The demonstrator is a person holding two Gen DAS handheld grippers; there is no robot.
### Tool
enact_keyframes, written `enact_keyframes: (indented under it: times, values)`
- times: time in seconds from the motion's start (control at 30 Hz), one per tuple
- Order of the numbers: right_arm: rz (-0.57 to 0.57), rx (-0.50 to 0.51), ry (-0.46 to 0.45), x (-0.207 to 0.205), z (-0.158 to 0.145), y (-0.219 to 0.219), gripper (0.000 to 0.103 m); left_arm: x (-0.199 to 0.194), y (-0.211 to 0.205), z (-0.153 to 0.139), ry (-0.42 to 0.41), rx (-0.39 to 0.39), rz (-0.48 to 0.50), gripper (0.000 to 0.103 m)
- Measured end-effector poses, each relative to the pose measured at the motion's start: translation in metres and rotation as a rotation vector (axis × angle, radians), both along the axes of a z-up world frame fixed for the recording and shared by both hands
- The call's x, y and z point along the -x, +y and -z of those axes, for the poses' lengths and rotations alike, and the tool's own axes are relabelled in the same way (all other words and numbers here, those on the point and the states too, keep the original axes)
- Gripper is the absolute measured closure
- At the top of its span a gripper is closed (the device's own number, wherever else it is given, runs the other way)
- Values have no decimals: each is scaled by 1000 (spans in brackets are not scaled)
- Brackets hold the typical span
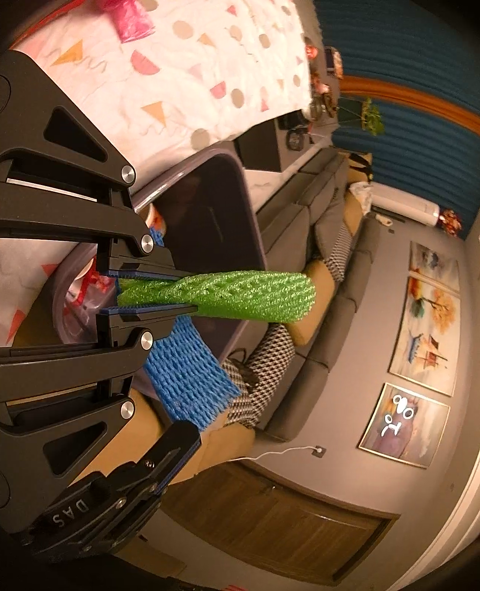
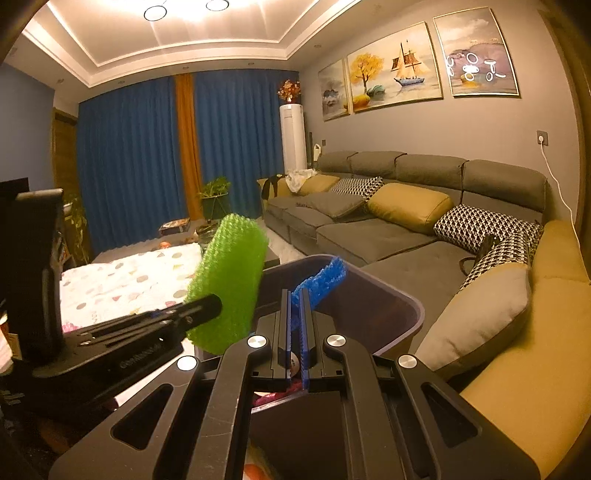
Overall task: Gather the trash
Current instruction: 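Open the left tool over the bin while the right drops the blue net, then move both open tools back over the black bag and red cup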
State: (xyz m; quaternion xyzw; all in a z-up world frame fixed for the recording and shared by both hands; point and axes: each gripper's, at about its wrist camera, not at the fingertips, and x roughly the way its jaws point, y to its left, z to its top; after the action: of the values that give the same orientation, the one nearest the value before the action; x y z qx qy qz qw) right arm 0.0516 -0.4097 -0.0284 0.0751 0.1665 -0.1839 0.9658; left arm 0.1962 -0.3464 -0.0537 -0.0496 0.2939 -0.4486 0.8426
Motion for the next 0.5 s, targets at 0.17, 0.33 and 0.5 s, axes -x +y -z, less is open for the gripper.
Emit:
enact_keyframes:
  times: [0.17,0.33,0.5]
  values:
    - [0,-23,8,-4,2,-7,98,-1,-1,7,11,-19,11,87]
    - [-3,-37,14,-3,7,-8,98,1,1,12,11,-41,3,64]
    - [-4,-41,23,-5,8,-11,98,6,24,9,-9,-46,-97,24]
